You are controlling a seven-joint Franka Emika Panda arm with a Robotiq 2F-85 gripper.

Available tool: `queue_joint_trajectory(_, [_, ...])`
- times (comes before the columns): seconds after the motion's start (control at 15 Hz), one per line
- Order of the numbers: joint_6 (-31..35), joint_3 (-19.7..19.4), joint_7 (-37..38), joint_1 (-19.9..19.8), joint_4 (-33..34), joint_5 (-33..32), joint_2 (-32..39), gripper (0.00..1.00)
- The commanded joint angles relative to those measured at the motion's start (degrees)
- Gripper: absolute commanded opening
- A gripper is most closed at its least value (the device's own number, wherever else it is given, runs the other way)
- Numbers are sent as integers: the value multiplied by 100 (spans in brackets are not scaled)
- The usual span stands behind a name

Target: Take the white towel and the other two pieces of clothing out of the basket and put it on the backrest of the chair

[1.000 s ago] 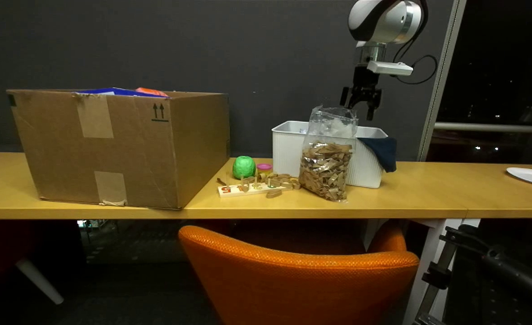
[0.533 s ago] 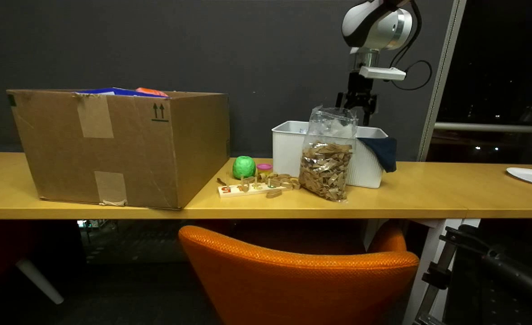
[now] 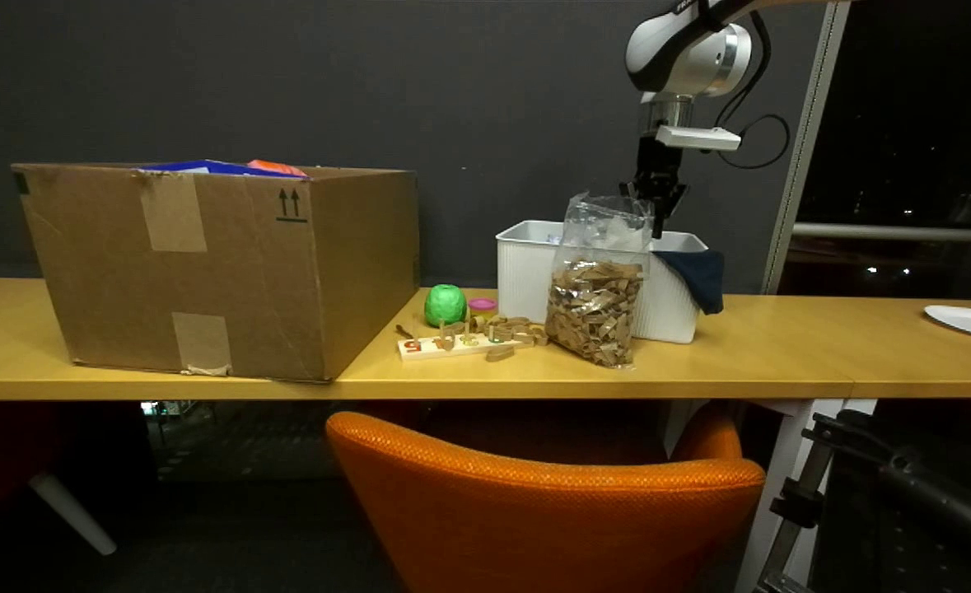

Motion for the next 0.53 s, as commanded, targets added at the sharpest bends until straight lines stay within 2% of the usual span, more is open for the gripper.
queue_joint_trajectory(0.0, [-194, 67, 21, -148, 315, 141, 70, 5])
queue_joint_trajectory(0.13, [-188, 61, 34, -168, 348, 128, 55, 0])
queue_joint_trajectory(0.47, [-295, 18, 101, -146, 349, 63, -40, 1])
